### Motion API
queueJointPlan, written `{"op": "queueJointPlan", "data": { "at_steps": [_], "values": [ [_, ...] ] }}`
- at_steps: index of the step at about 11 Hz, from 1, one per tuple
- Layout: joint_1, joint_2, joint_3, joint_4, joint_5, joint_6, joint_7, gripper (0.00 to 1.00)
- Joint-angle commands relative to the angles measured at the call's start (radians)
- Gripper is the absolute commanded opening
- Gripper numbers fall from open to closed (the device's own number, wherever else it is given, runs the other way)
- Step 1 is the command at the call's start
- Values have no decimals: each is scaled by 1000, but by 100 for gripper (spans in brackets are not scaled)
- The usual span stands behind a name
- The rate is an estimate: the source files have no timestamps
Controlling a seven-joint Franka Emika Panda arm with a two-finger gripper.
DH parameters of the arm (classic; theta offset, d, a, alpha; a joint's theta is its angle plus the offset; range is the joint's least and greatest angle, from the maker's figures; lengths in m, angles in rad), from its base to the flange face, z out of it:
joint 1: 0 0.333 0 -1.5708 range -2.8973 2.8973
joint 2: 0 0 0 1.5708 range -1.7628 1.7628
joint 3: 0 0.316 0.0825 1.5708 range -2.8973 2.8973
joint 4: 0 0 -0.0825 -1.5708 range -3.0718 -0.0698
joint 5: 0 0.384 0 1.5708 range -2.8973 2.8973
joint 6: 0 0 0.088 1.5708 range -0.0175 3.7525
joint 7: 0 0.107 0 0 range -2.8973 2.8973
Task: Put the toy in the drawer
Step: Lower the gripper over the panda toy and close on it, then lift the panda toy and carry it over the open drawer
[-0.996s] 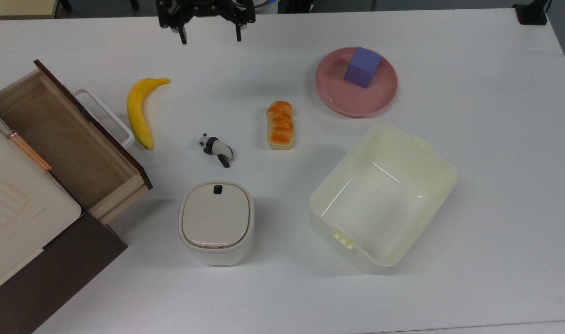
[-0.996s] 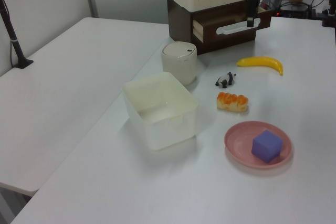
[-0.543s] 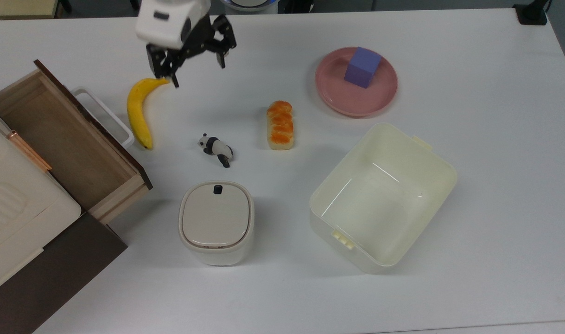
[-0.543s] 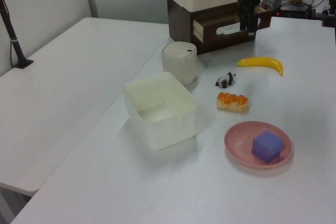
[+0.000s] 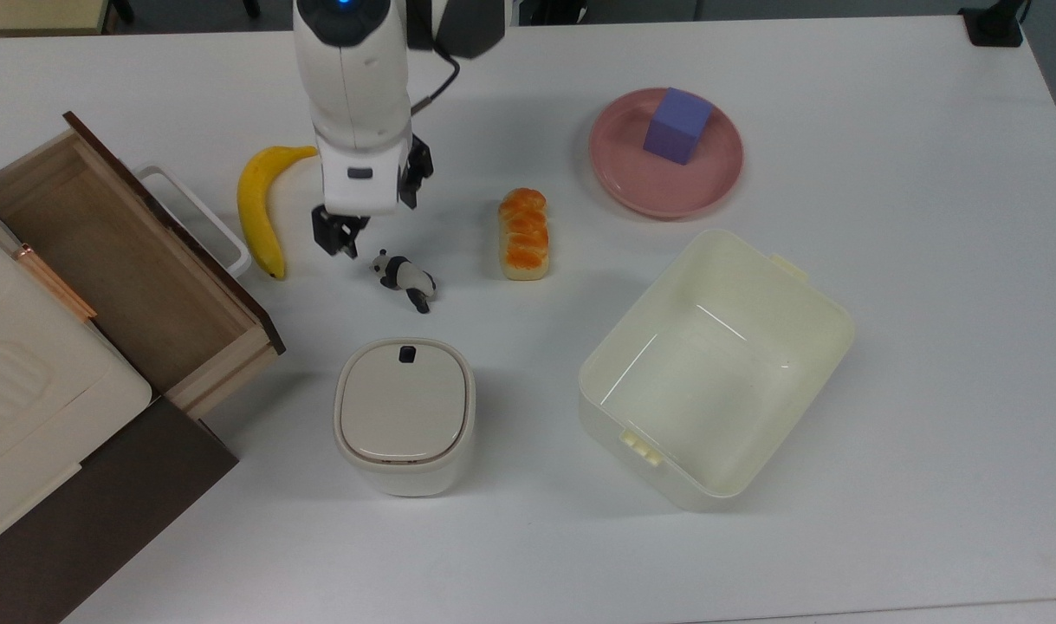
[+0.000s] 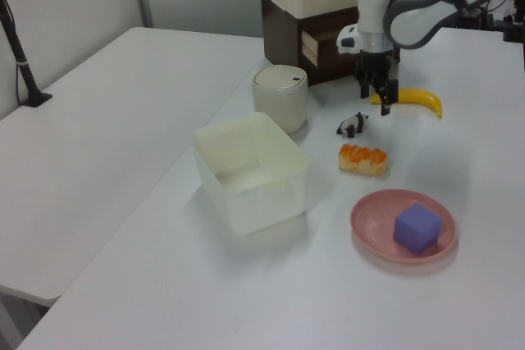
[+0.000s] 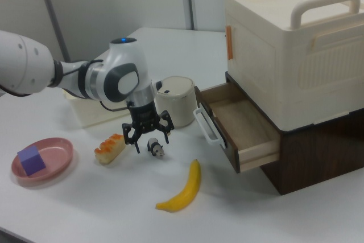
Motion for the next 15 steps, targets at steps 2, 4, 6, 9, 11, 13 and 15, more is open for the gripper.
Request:
{"op": "queueJointPlan", "data": {
  "at_steps": [2, 4, 6, 9, 11, 13, 15],
  "values": [
    [23, 96, 5, 1, -69, 159, -9, 81],
    [25, 122, 5, 20, -70, 175, -7, 51],
    [22, 104, 5, 36, -69, 164, -7, 21],
    [17, 58, 6, 40, -67, 158, -5, 13],
    [22, -23, 6, 45, -58, 51, -2, 13],
    [16, -77, 3, 140, -57, -99, -2, 14],
    [-7, -74, -14, 252, -61, -146, -4, 14]
  ]
}}
